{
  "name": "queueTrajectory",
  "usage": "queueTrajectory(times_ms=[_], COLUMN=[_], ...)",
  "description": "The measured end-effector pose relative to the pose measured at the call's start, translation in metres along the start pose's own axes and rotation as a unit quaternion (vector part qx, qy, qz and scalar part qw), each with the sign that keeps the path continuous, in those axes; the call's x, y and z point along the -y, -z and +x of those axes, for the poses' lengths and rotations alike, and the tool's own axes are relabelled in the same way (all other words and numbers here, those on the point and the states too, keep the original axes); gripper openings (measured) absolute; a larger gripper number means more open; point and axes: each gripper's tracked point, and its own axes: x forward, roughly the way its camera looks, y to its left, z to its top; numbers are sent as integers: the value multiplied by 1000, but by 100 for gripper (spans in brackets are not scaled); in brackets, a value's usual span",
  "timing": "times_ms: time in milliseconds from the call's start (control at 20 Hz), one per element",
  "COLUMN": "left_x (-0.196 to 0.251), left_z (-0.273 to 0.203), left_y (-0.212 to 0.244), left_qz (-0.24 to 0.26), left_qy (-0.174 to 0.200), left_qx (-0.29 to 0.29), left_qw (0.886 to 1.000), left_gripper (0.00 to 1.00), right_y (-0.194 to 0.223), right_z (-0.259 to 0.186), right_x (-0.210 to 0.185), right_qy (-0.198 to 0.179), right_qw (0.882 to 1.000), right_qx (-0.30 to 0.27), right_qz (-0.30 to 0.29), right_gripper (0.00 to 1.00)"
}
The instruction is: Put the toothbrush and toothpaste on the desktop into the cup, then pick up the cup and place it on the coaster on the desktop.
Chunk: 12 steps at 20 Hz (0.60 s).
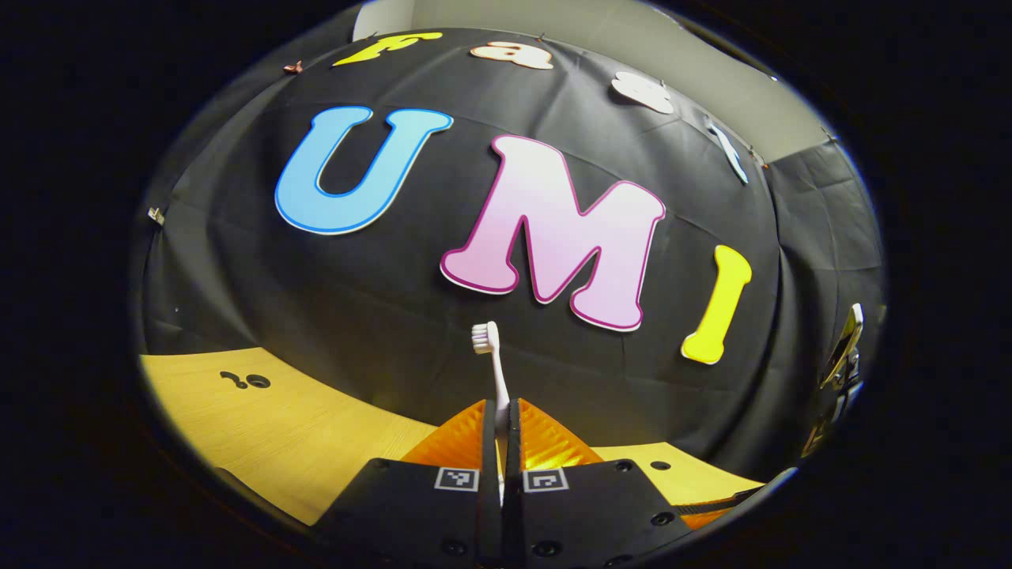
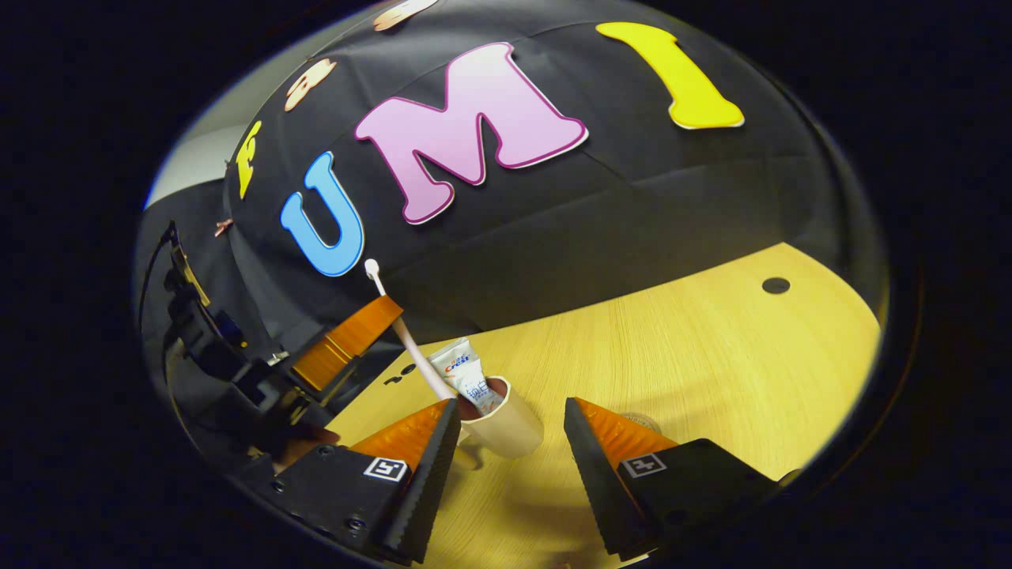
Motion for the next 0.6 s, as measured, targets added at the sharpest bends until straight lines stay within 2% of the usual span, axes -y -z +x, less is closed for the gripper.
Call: queueTrajectory(times_ms=[200, 600], left_x=[0, 1], left_z=[8, 10], left_y=[22, 47], left_qz=[60, 81], left_qy=[-8, -8], left_qx=[3, -13], left_qw=[998, 997], left_gripper=[6, 7], right_y=[13, 10], right_z=[-8, -3], right_x=[12, 18], right_qy=[7, 6], right_qw=[1000, 1000], right_qx=[-14, -15], right_qz=[-10, 5], right_gripper=[82, 82])
